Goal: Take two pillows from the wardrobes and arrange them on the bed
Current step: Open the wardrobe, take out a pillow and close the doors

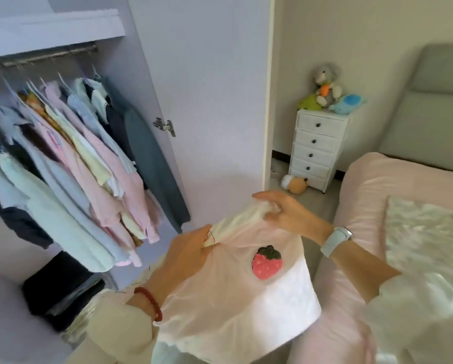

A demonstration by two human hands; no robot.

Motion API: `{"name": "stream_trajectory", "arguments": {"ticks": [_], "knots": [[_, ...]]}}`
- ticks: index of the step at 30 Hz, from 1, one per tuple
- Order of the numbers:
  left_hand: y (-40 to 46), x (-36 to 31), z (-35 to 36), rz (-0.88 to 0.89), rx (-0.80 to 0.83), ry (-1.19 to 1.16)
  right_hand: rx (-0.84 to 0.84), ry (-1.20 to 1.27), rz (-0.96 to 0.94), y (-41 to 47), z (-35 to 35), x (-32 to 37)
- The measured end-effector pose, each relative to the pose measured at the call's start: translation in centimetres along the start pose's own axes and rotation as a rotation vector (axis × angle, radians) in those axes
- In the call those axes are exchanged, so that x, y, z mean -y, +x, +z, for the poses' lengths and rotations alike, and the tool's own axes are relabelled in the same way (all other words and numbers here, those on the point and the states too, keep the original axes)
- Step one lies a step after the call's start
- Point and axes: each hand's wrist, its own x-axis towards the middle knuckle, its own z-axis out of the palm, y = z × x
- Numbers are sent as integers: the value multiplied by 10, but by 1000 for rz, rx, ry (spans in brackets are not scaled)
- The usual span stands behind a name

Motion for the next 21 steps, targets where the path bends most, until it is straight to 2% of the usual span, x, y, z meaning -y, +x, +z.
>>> {"name": "stream_trajectory", "arguments": {"ticks": [3,9,13,18,21], "knots": [[13,-5,28,-2,97,-52,-114,232,101,15,-11,-18],[45,2,28,-40,153,-52,-264,245,99,91,-19,-22],[51,7,23,-72,187,-12,-309,382,90,137,-20,-13],[46,13,19,-109,143,140,-448,404,61,147,-11,-9],[34,11,6,-23,104,311,-440,419,-5,129,9,0]]}}
